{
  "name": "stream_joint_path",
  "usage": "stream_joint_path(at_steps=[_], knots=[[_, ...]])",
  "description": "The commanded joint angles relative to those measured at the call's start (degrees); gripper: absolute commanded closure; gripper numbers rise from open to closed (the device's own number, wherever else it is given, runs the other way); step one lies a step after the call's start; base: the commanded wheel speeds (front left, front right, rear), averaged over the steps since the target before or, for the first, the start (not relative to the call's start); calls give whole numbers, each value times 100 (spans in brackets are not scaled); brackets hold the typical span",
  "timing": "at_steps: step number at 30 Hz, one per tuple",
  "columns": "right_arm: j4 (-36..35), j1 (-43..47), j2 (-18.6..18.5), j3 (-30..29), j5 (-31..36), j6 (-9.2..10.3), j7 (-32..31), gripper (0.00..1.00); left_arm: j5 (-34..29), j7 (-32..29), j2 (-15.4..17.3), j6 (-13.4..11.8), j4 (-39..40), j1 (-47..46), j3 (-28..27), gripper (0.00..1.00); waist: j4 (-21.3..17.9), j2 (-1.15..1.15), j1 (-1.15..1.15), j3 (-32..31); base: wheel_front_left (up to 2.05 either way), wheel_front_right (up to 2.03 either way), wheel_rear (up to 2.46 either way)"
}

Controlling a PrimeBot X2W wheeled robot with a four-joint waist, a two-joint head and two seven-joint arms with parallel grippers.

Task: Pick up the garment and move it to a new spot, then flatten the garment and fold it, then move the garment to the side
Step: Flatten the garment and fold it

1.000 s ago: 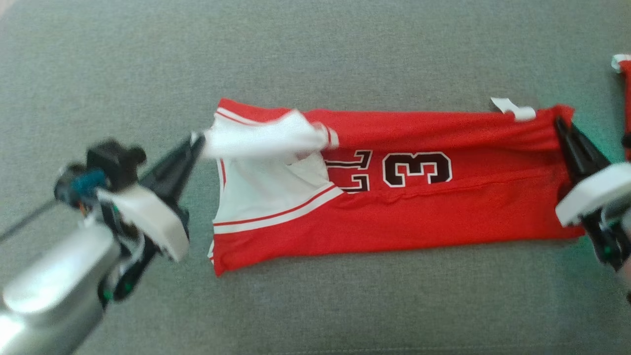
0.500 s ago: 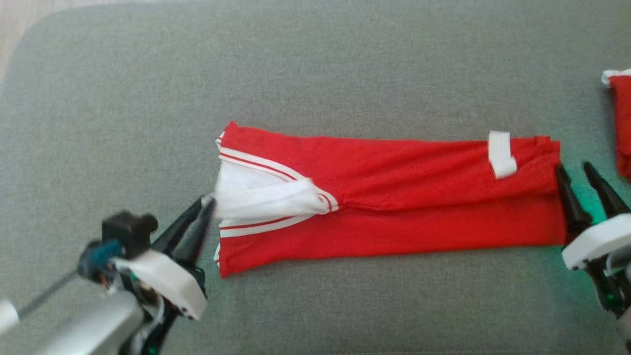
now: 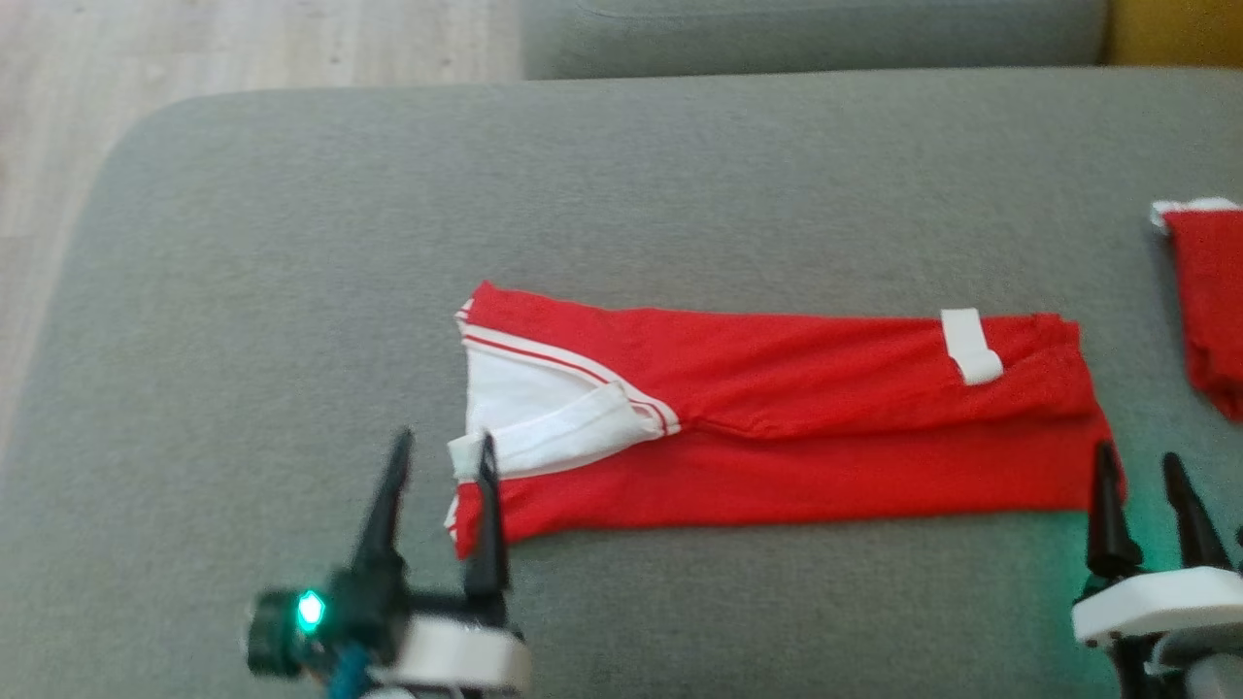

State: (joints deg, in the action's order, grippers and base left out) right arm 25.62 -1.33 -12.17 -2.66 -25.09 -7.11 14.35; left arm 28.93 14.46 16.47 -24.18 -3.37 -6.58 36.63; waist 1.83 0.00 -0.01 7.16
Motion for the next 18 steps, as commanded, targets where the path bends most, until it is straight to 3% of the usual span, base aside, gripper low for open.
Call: stream_joint_path(at_steps=[1,7,18], knots=[[-120,-169,-77,-75,107,-37,63,0,-361,52,-136,13,216,65,-326,0,144,0,1,-105,0,0,0],[487,-557,62,-642,326,-37,64,0,-1335,53,-664,376,288,539,-530,0,495,0,1,-181,0,0,0],[2160,-1398,125,-1096,714,-37,15,0,-1897,53,-1087,934,229,682,-1073,0,764,0,1,-20,0,0,0]])
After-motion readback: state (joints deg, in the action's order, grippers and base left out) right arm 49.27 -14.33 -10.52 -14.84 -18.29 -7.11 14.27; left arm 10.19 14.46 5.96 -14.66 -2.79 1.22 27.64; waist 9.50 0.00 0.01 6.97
